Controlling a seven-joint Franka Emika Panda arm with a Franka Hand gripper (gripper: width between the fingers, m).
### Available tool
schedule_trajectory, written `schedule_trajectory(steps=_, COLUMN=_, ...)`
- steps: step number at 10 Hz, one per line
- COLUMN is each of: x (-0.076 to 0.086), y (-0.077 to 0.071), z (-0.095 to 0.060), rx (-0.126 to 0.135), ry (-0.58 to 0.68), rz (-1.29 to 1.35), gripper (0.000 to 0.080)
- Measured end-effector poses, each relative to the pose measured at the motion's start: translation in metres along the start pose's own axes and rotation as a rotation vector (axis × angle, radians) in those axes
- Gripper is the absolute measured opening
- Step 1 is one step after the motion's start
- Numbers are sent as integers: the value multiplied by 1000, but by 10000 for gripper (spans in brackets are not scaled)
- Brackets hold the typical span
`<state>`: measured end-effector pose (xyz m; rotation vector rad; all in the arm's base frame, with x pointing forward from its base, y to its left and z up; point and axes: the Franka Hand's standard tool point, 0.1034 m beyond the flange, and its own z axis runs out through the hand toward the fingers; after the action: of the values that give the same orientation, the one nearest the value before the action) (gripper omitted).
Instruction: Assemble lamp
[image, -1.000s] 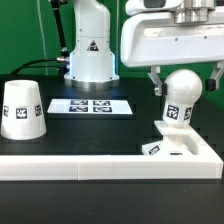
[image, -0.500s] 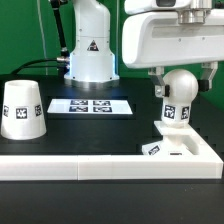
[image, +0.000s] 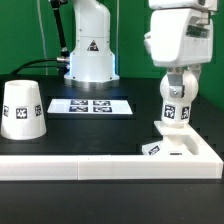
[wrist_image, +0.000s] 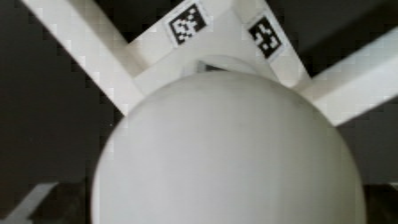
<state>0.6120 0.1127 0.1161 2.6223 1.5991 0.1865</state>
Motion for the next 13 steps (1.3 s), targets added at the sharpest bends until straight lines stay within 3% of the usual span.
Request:
schedule_trajectory(steps=1, x=-1, y=1, z=1, rx=1, ry=-25, rz=-151, gripper=699)
schedule_trajectory(steps=4, x=-1, y=3, z=3, rx=-7, ry=-39, rz=-282, gripper=699)
schedule_trajectory(steps=7, x=-2, y=3, z=3, rx=-10, ry=-38, rz=-270, gripper=672)
schedule_trajectory(steps=8, x=-2, y=3, z=3, rx=-10, ry=-38, rz=-270, gripper=575)
schedule_trajectory(steps=11, x=-3, y=4, z=3, rx=-10, ry=-37, rz=-209, gripper=575)
schedule_trajectory(steps=13, x=-6, y=4, z=3, rx=-14, ry=-37, rz=-2, gripper=575)
